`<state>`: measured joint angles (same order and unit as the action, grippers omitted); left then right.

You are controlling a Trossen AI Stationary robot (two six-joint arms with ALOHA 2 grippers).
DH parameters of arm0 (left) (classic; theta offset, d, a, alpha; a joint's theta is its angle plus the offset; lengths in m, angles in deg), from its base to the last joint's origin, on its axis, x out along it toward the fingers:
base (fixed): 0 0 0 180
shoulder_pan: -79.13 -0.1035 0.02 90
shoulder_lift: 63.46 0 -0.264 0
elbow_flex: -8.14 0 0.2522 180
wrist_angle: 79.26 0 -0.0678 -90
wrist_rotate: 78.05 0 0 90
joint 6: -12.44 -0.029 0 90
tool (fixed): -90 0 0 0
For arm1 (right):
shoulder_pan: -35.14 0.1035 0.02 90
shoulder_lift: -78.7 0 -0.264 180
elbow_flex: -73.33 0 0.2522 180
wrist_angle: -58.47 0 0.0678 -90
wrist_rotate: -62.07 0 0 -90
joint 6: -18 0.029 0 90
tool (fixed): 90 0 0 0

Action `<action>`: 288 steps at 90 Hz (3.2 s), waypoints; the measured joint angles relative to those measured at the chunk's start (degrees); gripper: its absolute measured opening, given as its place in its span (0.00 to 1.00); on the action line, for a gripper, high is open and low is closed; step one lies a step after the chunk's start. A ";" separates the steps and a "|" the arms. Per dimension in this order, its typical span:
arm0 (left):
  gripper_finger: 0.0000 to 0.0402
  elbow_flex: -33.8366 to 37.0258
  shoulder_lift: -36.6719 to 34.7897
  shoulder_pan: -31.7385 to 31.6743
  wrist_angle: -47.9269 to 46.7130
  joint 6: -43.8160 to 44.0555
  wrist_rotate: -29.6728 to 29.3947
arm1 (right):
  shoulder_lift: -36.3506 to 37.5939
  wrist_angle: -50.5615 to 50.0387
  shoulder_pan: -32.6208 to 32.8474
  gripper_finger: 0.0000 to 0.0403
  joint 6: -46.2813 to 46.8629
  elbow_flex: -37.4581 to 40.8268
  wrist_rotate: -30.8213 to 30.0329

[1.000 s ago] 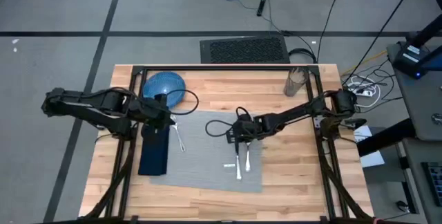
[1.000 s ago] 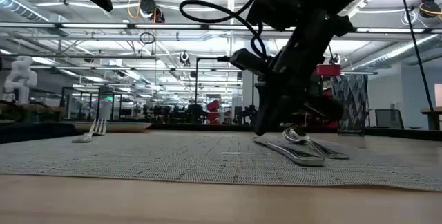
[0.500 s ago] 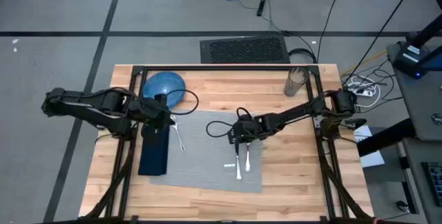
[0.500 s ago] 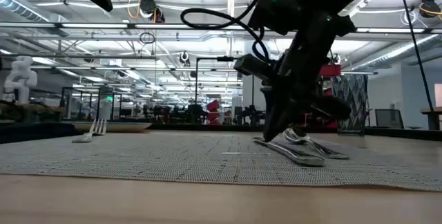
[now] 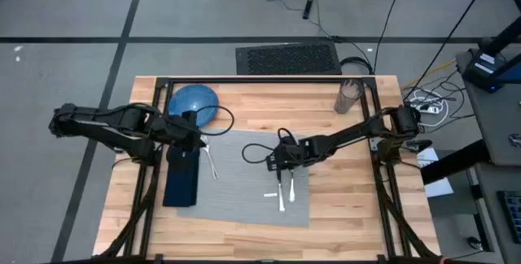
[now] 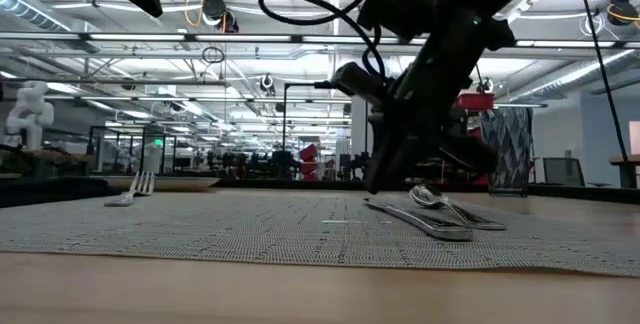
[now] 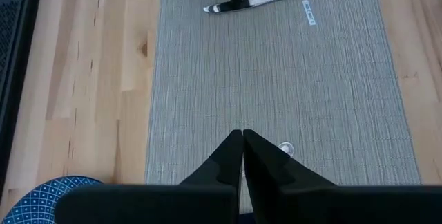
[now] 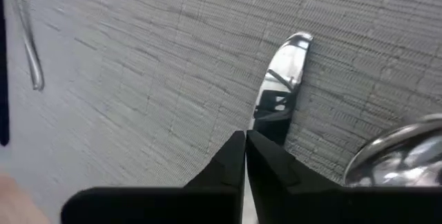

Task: Set table place
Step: Adjust the silver knife

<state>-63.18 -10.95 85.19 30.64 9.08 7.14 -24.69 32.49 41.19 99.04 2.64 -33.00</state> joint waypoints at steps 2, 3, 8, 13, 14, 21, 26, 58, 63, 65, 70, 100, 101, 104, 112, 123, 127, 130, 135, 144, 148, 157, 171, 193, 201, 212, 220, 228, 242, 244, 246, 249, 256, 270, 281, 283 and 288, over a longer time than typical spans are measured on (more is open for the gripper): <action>0.00 0.00 -0.02 0.00 0.00 0.00 0.00 | 0.00 -0.08 -0.03 0.00 -0.21 0.00 0.49; 0.00 0.00 -0.02 0.00 0.00 0.00 0.00 | -0.06 -0.11 -0.07 0.00 -0.29 0.00 0.69; 0.00 0.00 -0.02 0.00 0.00 0.00 0.00 | -0.41 -0.25 -0.17 0.00 -0.56 0.00 1.45; 0.00 0.00 -0.02 -0.02 0.00 0.02 0.00 | -0.52 -1.45 -0.34 0.00 -0.60 0.01 2.05; 0.00 0.00 -0.02 -0.02 0.02 0.01 0.00 | -0.52 -1.68 -0.35 0.00 -0.60 0.02 2.04; 0.00 0.00 -0.02 0.00 0.02 0.03 0.00 | -0.40 -3.53 -0.35 0.00 -0.06 0.00 0.89; 0.00 0.00 -0.02 -0.01 0.02 0.02 0.00 | 0.09 -5.35 -0.35 0.00 0.37 0.08 -0.36; 0.00 0.02 -0.02 0.00 0.00 0.04 0.00 | 2.49 -2.93 0.61 0.00 0.60 0.00 -4.07; 0.00 0.02 -0.02 -0.02 0.03 0.02 0.00 | 3.15 -1.82 0.89 0.00 0.71 0.00 -5.57; 0.00 0.02 -0.02 0.00 0.11 -0.03 -0.02 | 3.57 -1.15 1.05 0.00 0.78 0.00 -6.12; 0.00 0.02 -0.02 -0.05 0.40 -0.31 -0.25 | 4.56 0.59 1.44 0.00 1.15 0.00 -7.42; 0.00 0.02 0.85 -2.98 11.39 -1.56 -1.23 | 7.08 3.28 6.71 0.00 4.65 -1.03 -8.14; 0.00 0.02 1.07 -3.06 11.68 -1.10 -1.25 | 7.08 2.46 7.01 0.00 5.08 -1.03 -8.12; 0.00 0.02 1.79 -3.35 12.07 0.75 -1.25 | 7.08 -0.51 7.97 0.00 6.57 -1.05 -8.06; 0.00 0.02 5.37 -4.02 12.06 5.94 -1.29 | 7.06 -10.76 10.77 0.00 12.29 -1.05 -8.13; 0.00 0.02 14.68 -4.24 14.38 11.99 -1.30 | 7.04 -21.73 13.97 0.00 16.97 -1.03 -8.09; 0.00 0.02 18.99 -4.23 17.12 12.86 -1.22 | 7.04 -23.54 14.68 0.00 16.96 -1.03 -8.06; 0.00 0.04 22.32 -4.17 19.02 13.33 -0.37 | 7.04 -24.57 15.12 0.00 16.56 -1.03 -7.98; 0.00 0.01 27.24 -4.17 22.48 14.05 3.40 | 7.04 -25.76 15.46 0.00 15.29 -1.03 -7.09; 0.00 -1.69 35.18 -4.17 29.38 15.42 9.71 | 7.41 -28.10 16.24 0.00 13.76 -1.03 -6.83; 0.00 -2.41 38.42 -4.17 31.35 16.35 12.19 | 8.02 -29.52 16.60 0.00 13.06 -1.03 -6.84; 0.00 -4.13 43.78 -4.15 37.38 18.22 15.40 | 9.86 -34.34 17.31 0.00 11.29 -1.02 -7.03; 0.00 -6.62 49.54 -4.17 45.70 19.53 18.79 | 14.19 -36.46 17.31 0.00 8.54 0.93 -8.45; 0.00 -9.39 56.28 -5.82 46.73 19.60 19.61 | 19.34 -36.23 18.44 0.00 11.22 2.73 -12.72; 0.00 -10.18 57.16 -6.23 43.05 19.57 19.74 | 19.91 -34.71 18.23 0.00 9.88 2.73 -12.48; 0.00 -11.50 54.84 -6.36 31.14 14.38 18.53 | 19.35 -28.93 16.22 0.00 4.98 2.73 -11.18; 0.00 -12.37 51.66 -5.74 22.22 9.75 13.98 | 18.27 -25.25 13.22 0.00 0.98 2.74 -9.97; 0.00 -12.35 47.27 -4.84 13.85 7.22 9.22 | 17.29 -21.46 9.29 0.00 -3.10 2.73 -8.56; 0.00 -12.28 39.79 -3.04 7.03 8.79 4.09 | 15.23 -15.24 1.83 0.00 -11.60 2.75 -4.07; 0.00 -12.28 38.91 -2.82 6.43 9.40 3.35 | 15.04 -14.63 0.92 0.00 -12.65 2.75 -3.50; 0.00 -12.28 38.01 -2.62 6.14 10.13 2.78 | 14.72 -13.86 0.08 0.00 -13.62 2.75 -3.13; 0.00 -12.28 36.37 -2.15 6.09 10.78 1.68 | 14.32 -12.65 -1.26 0.00 -14.85 2.73 -2.36; 0.00 -12.28 33.34 -1.28 4.87 12.57 -0.62 | 13.59 -11.88 -3.69 0.00 -17.46 2.73 -0.70; 0.00 -12.21 27.73 0.13 2.54 14.88 -5.88 | 11.81 -9.08 -6.84 0.00 -21.36 2.73 2.49; 0.00 -12.24 24.23 1.11 1.75 16.40 -7.62 | 9.23 -3.85 -8.11 0.00 -23.44 2.71 5.15; 0.00 -12.24 23.56 1.31 1.71 16.50 -7.94 | 8.65 -2.81 -8.25 0.00 -23.69 2.66 5.52; 0.00 -12.24 22.28 1.84 1.17 16.65 -8.33 | 7.07 -2.06 -8.37 0.00 -24.23 2.31 5.55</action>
<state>-75.42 11.33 87.03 31.82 25.73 -1.20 -17.63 30.43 32.82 74.81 4.96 -27.45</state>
